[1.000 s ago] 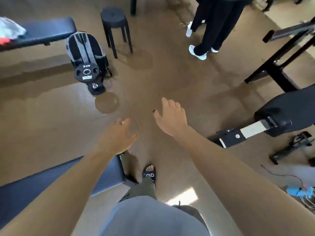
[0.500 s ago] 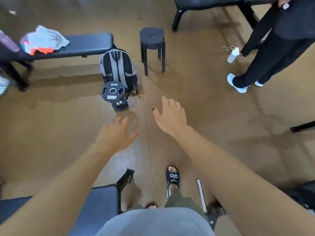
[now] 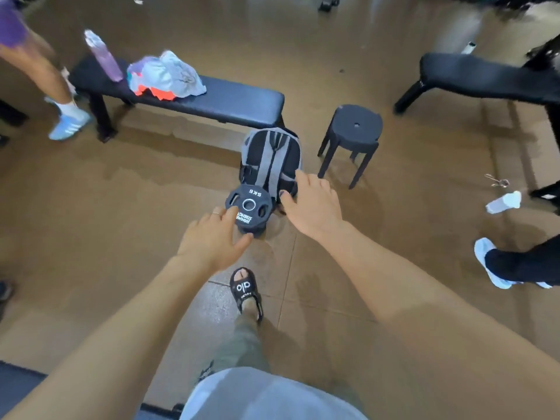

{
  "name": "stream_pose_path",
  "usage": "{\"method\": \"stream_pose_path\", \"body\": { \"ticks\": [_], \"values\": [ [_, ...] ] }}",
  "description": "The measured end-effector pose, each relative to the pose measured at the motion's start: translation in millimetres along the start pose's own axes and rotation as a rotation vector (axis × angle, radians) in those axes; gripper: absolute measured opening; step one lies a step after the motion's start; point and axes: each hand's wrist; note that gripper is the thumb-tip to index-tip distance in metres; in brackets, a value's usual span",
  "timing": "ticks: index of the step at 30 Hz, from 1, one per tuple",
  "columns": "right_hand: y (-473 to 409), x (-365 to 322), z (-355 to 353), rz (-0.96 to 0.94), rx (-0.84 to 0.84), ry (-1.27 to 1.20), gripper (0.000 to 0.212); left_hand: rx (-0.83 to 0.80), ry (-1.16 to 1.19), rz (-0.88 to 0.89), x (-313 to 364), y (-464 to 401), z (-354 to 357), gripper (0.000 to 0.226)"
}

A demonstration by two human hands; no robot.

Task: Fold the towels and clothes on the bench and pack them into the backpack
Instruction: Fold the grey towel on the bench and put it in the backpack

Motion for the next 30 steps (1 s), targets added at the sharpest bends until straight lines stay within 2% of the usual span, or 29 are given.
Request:
{"method": "stream_pose_path", "body": {
  "ticks": [7, 14, 19, 22, 25, 30],
  "values": [
    [-170.7, -53.0, -53.4, -0.004, -0.035, -0.001, 0.058, -0.033, 0.022, -0.013, -62.8, -142.9, -99.3, 0.067],
    [-312.9, -70.7, -115.3, -0.077, -0.052, -0.016, 0.062, -0.019, 0.019, -0.052, -84.6, -261.6, -184.3, 0.072],
    [-426.2, -57.4, -151.6, -0.143, -0.067, 0.03, 0.056, -0.018, 0.057, -0.12, -83.8, -354.8, -221.3, 0.074],
    [-503.8, -44.9, -171.3, -0.207, -0.081, 0.048, 0.052, 0.04, 0.147, -0.185, -77.3, -416.0, -243.7, 0.072],
    [-575.1, -32.1, -181.0, -0.258, -0.122, 0.07, 0.058, 0.087, 0.208, -0.253, -70.2, -474.1, -259.0, 0.07],
    [-670.3, -34.1, -175.0, -0.31, -0.22, 0.067, 0.06, 0.058, 0.277, -0.327, -86.6, -557.3, -265.8, 0.072]
  ]
}}
Point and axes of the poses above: each hand's wrist, its own y-axis away from the middle knuckle, its own z-axis out of the palm, x = y × z, and after that the axes turned 13 degrees about -x, right-handed
